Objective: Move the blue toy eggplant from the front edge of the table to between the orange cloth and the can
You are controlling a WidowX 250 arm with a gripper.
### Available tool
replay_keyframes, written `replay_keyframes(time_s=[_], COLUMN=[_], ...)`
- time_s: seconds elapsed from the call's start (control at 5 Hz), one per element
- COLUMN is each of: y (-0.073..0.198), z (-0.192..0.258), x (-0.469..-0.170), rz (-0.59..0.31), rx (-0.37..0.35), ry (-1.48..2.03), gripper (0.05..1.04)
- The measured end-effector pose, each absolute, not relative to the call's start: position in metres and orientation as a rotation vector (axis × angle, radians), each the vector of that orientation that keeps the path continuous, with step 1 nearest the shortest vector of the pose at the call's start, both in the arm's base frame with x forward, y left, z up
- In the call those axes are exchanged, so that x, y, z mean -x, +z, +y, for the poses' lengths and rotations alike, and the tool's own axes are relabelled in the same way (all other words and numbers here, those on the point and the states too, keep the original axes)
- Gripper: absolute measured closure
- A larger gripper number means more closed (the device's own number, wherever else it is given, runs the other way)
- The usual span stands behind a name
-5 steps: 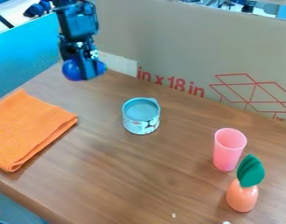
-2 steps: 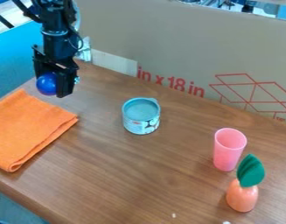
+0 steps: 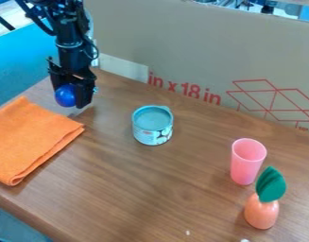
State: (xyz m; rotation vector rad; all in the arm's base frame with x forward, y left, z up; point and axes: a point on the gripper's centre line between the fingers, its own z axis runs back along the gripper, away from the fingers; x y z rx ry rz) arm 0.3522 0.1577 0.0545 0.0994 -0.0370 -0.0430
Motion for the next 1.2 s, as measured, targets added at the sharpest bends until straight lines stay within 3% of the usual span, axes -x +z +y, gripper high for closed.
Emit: replay_keyframes(time_s=[0.4, 0.6, 0.8, 1.0, 1.2], y=[0.043, 0.042, 0.04, 0.07, 0.095], z=[0.147, 0.141, 0.137, 0.132, 0.114], x=[-0.369, -0.371, -0.365, -0.364, -0.352], rz=[-0.065, -0.051, -0.049, -0.129, -0.152], rx=[-0.066, -0.038, -0.021, -0.019, -0.005], ry=[-0.028, -0.021, -0.001, 0.005, -0.059], gripper=[0.207, 0.068, 0.073, 0.073, 0.073])
